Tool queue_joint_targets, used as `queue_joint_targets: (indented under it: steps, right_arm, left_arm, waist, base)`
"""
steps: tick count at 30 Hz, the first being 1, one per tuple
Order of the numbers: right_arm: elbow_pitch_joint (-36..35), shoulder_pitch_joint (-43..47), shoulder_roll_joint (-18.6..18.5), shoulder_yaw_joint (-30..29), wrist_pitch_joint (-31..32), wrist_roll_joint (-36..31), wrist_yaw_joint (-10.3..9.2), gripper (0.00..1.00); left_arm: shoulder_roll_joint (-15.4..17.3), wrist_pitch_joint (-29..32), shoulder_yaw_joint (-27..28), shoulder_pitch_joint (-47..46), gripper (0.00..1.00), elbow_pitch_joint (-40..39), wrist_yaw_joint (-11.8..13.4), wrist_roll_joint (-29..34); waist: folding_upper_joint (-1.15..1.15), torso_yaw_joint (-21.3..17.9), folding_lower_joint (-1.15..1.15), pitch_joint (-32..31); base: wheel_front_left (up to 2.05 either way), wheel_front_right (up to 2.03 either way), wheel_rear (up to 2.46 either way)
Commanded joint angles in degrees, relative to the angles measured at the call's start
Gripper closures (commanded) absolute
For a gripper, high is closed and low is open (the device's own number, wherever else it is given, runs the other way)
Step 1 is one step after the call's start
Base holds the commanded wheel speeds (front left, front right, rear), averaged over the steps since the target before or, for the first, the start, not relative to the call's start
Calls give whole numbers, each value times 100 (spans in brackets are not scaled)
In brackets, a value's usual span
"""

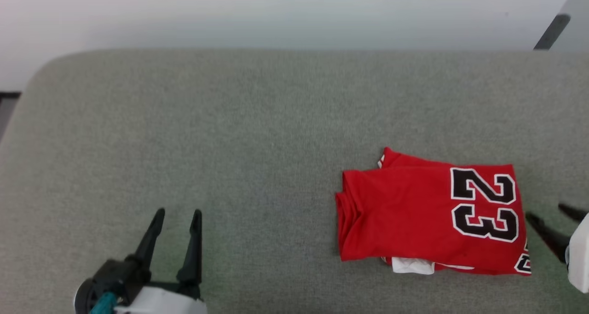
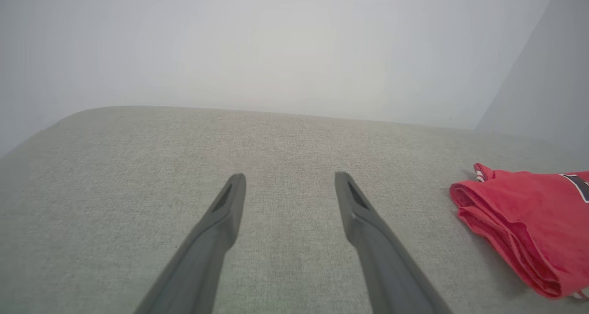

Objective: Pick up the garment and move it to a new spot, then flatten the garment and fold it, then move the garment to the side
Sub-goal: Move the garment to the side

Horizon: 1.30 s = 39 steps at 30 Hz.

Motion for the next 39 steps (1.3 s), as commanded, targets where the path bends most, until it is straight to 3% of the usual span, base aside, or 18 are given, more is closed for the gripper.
queue_joint_targets:
  steps: [1,5,14,15,16,17,25,31,39]
  right_arm:
    - [14,-43,-27,51,124,66,-6,0]
    - [-20,-184,-140,215,847,486,-6,0]
    - [423,-463,38,532,1164,553,-8,0]
    - [456,-486,81,582,1125,568,-12,56]
    - [494,-502,144,581,1063,618,-13,97]
    - [530,-514,204,583,1028,683,-13,100]
    - [522,-442,370,234,162,1084,-8,100]
    - [675,-355,329,-410,-651,1299,-7,100]
    - [1386,-428,226,-1230,-1706,1370,-6,100]
  left_arm:
    - [-18,-3,-4,-96,0,-2,-14,-1]
    - [-91,-3,-95,-350,0,9,-14,36]
    - [-208,-3,-301,-921,0,103,-14,121]
    - [-213,-3,-312,-957,0,123,-14,126]
    - [-214,-3,-310,-986,0,138,-14,132]
    - [-214,-3,-299,-1013,0,144,-14,158]
    - [-34,-3,-453,-1004,0,-89,-13,77]
    - [273,-2,-665,-1185,0,-198,-14,206]
    - [712,-2,-1068,-1755,0,-185,-13,219]
  waist:
    - [0,31,0,315]
    - [0,92,0,703]
    - [0,254,0,1266]
    - [0,266,0,1279]
    - [0,272,0,1284]
    - [0,275,0,1281]
    - [0,-15,0,1097]
    - [0,-585,0,1115]
    - [0,-1351,0,1318]
  base:
    - [0,0,0]
    - [0,0,0]
    - [0,0,0]
    - [0,0,0]
    - [0,0,0]
    - [0,0,0]
    - [0,0,0]
    - [0,0,0]
    - [0,0,0]
